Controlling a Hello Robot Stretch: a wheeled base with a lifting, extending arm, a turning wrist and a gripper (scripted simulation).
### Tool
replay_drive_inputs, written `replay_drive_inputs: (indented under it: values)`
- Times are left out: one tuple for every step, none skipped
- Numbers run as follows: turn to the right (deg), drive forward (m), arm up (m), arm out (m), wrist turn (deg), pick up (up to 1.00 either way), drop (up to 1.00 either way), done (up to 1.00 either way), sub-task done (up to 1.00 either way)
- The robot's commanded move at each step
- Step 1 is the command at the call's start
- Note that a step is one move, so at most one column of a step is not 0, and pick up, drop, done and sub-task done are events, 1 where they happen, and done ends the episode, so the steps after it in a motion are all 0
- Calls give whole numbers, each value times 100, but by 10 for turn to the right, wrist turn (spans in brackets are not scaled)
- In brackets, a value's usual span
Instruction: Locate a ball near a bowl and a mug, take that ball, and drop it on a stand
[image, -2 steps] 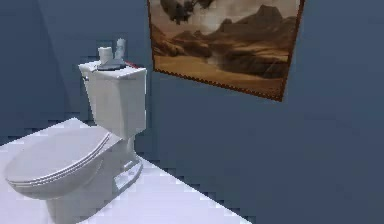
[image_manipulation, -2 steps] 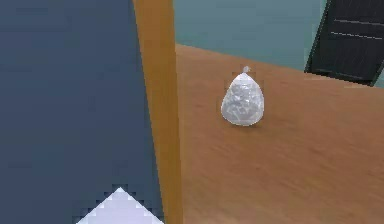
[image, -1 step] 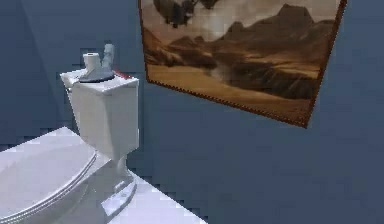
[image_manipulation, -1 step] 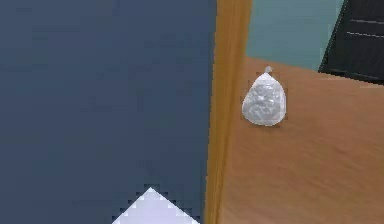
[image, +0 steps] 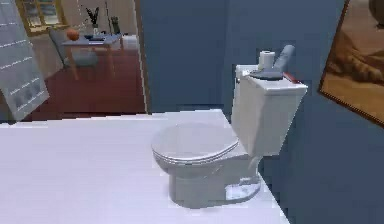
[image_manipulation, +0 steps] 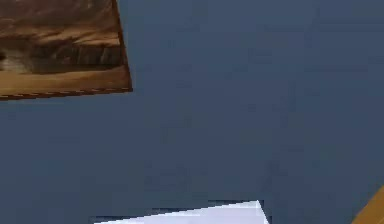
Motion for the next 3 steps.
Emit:
replay_drive_inputs:
  values:
    - [-300,0,0,0,0,0,0,0,0]
    - [0,100,0,0,0,0,0,0,0]
    - [-120,0,0,0,0,0,0,0,0]
